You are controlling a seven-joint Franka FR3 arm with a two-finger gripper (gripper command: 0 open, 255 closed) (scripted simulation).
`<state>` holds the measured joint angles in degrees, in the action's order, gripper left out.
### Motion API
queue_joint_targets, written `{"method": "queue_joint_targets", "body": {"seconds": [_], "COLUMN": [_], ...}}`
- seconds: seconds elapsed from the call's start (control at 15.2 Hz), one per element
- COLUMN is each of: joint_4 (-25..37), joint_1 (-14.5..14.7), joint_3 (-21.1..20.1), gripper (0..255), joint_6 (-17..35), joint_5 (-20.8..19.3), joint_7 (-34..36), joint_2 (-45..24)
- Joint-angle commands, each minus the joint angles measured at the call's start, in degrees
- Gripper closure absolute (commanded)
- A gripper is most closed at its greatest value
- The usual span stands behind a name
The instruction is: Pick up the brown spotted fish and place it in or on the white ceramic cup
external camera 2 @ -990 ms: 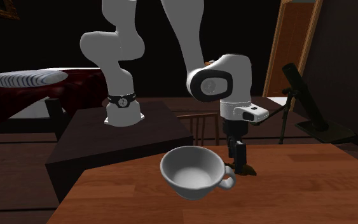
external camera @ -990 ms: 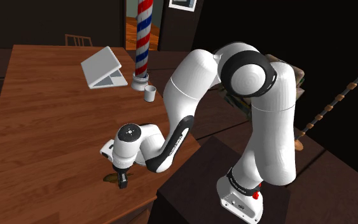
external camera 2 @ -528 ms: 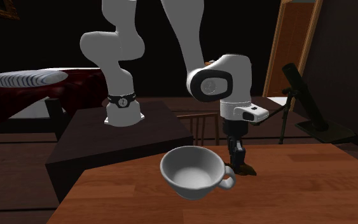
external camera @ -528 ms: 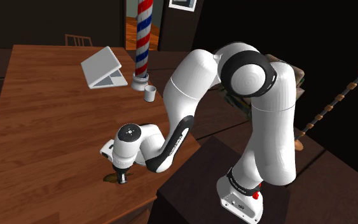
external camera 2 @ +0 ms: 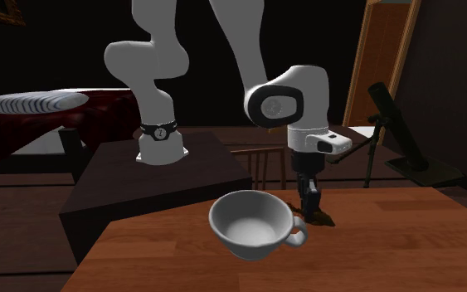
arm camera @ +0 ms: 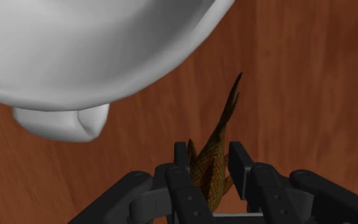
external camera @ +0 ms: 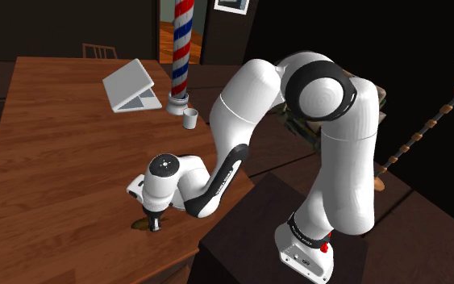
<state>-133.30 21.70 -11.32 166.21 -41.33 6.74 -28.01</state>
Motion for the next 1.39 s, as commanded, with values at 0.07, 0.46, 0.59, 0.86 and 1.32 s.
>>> {"method": "queue_joint_targets", "body": {"seconds": [0.07,0.46,0.59,0.86,1.32], "joint_4": [-0.9,-2.6,-3.0,-3.7,-4.3], "joint_1": [-1.7,-5.3,-6.4,-8.3,-11.0], "joint_3": [-2.2,-6.7,-8.1,-10.8,-14.6], "gripper": [255,255,255,255,255], "joint_6": [-1.6,-4.8,-5.9,-8.1,-12.1], "joint_5": [2.1,7.1,9.0,12.9,20.0], "joint_7": [-1.9,-6.3,-7.8,-11.0,-16.6], "joint_2": [2.3,7.1,8.7,11.8,17.3]}}
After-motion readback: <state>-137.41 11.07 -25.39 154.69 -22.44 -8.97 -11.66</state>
